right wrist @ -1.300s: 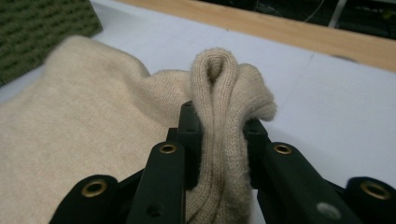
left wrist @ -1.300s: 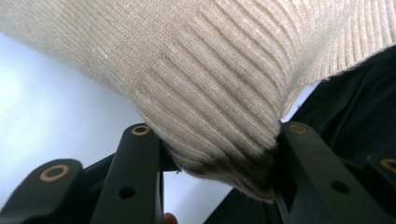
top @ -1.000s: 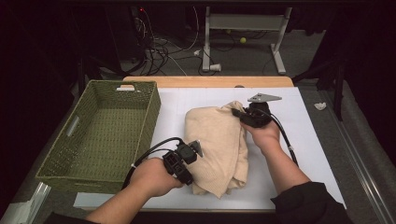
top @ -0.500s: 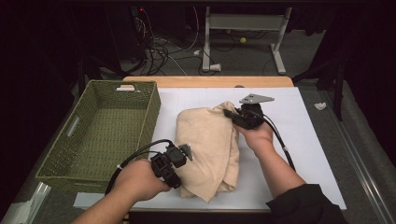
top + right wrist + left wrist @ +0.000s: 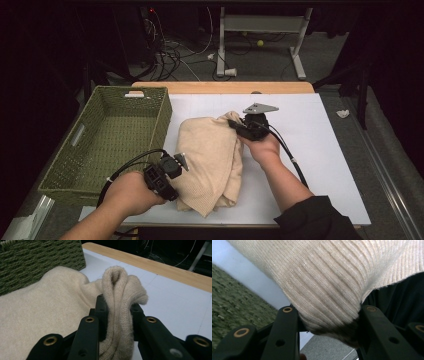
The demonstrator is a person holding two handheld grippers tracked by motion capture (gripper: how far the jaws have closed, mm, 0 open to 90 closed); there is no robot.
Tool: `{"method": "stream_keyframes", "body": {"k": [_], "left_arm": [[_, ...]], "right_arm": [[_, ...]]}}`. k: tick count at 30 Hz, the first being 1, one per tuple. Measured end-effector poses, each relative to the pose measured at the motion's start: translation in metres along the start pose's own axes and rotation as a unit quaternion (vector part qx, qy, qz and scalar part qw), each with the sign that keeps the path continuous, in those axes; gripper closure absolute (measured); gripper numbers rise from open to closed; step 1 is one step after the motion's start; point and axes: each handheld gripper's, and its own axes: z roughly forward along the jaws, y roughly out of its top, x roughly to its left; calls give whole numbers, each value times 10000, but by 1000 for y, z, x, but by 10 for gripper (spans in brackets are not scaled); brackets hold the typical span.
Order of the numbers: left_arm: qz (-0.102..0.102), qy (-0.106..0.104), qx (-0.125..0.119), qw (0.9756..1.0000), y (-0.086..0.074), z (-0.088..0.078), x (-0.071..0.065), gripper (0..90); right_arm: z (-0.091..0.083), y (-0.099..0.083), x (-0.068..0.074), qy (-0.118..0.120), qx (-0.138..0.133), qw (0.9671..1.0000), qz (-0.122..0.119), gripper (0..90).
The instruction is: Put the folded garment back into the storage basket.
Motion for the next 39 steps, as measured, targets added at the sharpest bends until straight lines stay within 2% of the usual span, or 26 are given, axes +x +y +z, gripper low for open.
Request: {"method": "stream_keyframes", "body": {"k": [20, 39], "left_arm": [[67, 27, 12, 10000, 1, 0, 7, 619], [175, 70, -67, 9998, 3, -15, 11, 619]], "right_arm": [[9, -1, 0, -20, -15, 10000, 31, 766], [-1, 11, -2, -88, -100, 9999, 0, 765]]}}
